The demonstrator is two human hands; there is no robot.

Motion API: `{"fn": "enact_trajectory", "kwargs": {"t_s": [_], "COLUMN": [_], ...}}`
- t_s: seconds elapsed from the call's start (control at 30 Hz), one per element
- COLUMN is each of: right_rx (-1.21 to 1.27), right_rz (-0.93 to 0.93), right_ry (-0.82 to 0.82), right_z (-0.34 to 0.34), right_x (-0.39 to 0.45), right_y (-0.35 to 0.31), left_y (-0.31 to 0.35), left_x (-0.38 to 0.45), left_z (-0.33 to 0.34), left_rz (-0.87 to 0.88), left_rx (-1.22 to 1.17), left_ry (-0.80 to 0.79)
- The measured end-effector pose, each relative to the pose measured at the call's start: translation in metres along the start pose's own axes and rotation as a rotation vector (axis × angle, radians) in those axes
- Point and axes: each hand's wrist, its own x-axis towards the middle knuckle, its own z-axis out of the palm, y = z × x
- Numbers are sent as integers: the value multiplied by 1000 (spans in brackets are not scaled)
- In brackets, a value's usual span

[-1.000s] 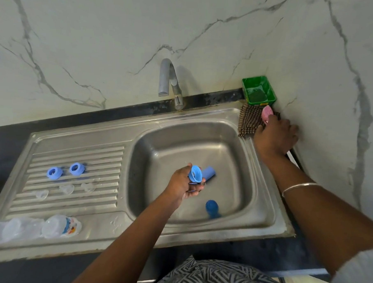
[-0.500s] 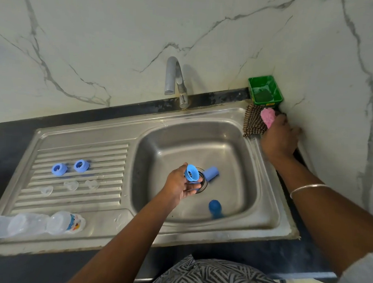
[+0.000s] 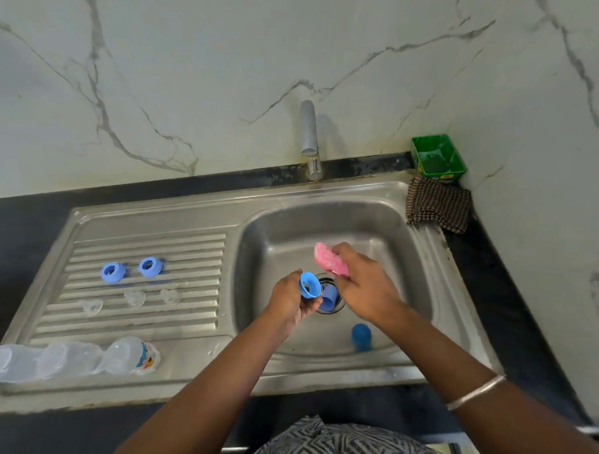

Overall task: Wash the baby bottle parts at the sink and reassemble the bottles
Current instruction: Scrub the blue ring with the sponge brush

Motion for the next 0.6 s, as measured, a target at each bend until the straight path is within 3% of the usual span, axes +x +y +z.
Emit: {"fn": "enact_trajectory", "kwargs": {"t_s": [0.13, 0.27, 0.43, 0.6], "right_rx": [161, -47, -84, 248], "right_rz": [10, 2, 147, 283], "right_ry": [-51, -44, 72, 126], "right_z": [17, 29, 39, 44], "right_x": [-13, -18, -22, -22], "right_y": [-14, -21, -47, -73], "left_y": [2, -2, -8, -12], "left_x": [-2, -3, -2, -8], "left_z": [-17, -27, -36, -43], "left_rz": [56, 111, 309, 370], "left_rx": [-38, 50, 198, 251], "left_ry": [-31, -27, -56, -56]}}
